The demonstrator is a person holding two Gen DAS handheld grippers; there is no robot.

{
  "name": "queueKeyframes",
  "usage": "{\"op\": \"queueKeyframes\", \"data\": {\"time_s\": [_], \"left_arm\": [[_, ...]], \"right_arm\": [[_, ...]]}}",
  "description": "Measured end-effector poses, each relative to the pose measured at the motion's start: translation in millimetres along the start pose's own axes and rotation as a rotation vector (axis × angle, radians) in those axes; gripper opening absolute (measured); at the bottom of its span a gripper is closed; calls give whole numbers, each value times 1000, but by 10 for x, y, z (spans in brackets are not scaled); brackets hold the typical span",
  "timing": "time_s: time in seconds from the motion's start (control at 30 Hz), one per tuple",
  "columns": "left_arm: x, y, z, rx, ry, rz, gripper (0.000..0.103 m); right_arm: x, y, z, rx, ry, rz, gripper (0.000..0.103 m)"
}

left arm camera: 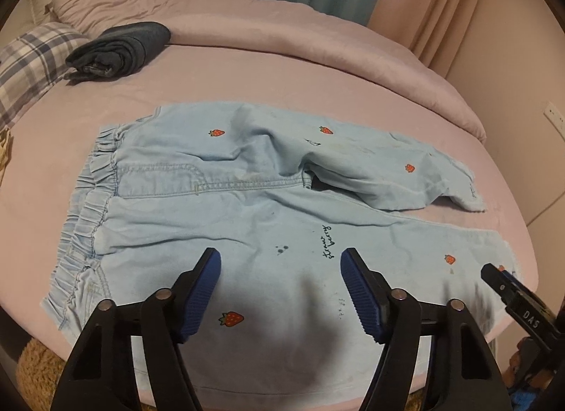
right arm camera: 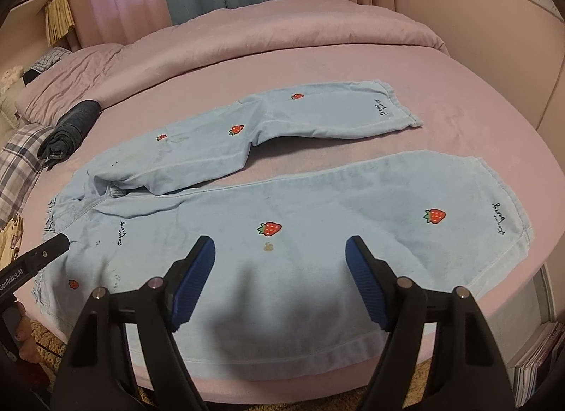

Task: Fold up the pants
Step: 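Grasp the jeans waistband with the left gripper while the right gripper grasps a leg hem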

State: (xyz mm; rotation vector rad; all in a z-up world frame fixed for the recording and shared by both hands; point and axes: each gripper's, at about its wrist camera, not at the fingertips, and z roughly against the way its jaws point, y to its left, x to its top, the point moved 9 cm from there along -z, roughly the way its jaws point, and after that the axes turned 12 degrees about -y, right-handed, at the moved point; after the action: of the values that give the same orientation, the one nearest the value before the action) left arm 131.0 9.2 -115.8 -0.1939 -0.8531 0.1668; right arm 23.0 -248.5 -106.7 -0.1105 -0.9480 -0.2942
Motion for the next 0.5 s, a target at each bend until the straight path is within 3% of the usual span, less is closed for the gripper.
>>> {"op": "queueKeyframes", "data": {"time_s": [0.13, 0.27, 0.5], "left_arm": [[282, 55, 81, 8, -52, -37, 71], [647, 230, -9, -8, -43, -27, 71], [834, 741, -629, 146, 14, -14, 70]], "right_arm": [[75, -146, -59, 50, 12, -47, 68], [300, -578, -178, -20, 10, -115, 68], [858, -1208, -750, -113, 66, -136, 68]]}}
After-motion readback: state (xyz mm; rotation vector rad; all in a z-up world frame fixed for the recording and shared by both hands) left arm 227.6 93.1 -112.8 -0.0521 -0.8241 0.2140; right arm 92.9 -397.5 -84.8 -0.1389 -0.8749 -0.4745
